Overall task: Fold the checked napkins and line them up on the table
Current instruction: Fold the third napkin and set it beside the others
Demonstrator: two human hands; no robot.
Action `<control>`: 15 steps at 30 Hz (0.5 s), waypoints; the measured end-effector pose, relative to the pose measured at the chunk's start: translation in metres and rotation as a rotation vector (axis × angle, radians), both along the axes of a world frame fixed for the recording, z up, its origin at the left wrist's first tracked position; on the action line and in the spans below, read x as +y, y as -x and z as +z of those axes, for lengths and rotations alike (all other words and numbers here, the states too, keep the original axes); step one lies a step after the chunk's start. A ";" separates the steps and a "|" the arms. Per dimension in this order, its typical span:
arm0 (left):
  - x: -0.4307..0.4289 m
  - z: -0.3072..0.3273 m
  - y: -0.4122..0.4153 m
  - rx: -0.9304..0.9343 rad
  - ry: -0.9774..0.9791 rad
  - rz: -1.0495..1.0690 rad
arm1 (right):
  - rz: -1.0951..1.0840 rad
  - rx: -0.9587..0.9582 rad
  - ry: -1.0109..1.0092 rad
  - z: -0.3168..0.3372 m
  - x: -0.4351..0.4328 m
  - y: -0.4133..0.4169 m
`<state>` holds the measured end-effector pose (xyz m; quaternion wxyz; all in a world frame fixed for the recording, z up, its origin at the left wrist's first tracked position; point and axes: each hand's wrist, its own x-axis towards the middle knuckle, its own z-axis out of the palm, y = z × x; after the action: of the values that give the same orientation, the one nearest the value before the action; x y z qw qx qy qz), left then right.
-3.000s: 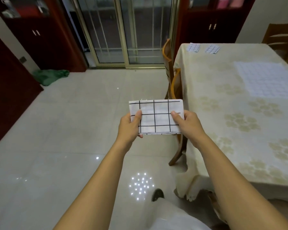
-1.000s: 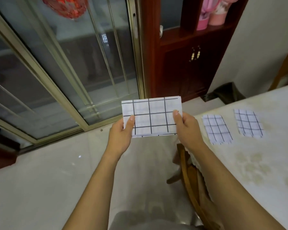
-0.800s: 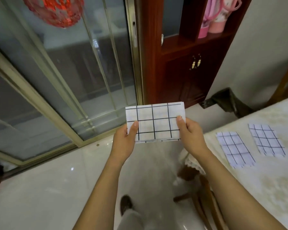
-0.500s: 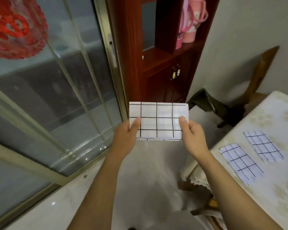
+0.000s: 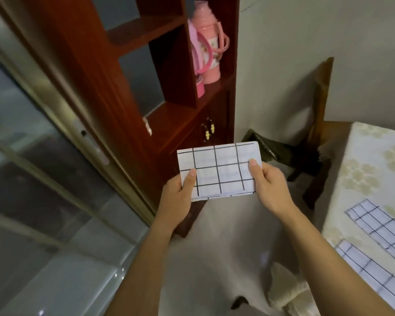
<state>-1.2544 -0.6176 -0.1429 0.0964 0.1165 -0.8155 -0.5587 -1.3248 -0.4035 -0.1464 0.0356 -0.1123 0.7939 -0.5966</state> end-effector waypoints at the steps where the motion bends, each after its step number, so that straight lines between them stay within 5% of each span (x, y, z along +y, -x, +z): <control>1: 0.000 0.005 0.022 0.006 0.002 -0.021 | -0.021 0.008 0.009 0.005 0.000 0.018; 15: 0.106 -0.022 0.322 -0.059 -0.043 -0.480 | -0.642 -0.033 -0.029 -0.012 0.103 0.183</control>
<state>-1.5765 -0.5119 -0.1650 -0.0653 -0.0624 -0.8101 -0.5792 -1.5081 -0.3001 -0.1580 -0.1397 0.1540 0.7965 -0.5677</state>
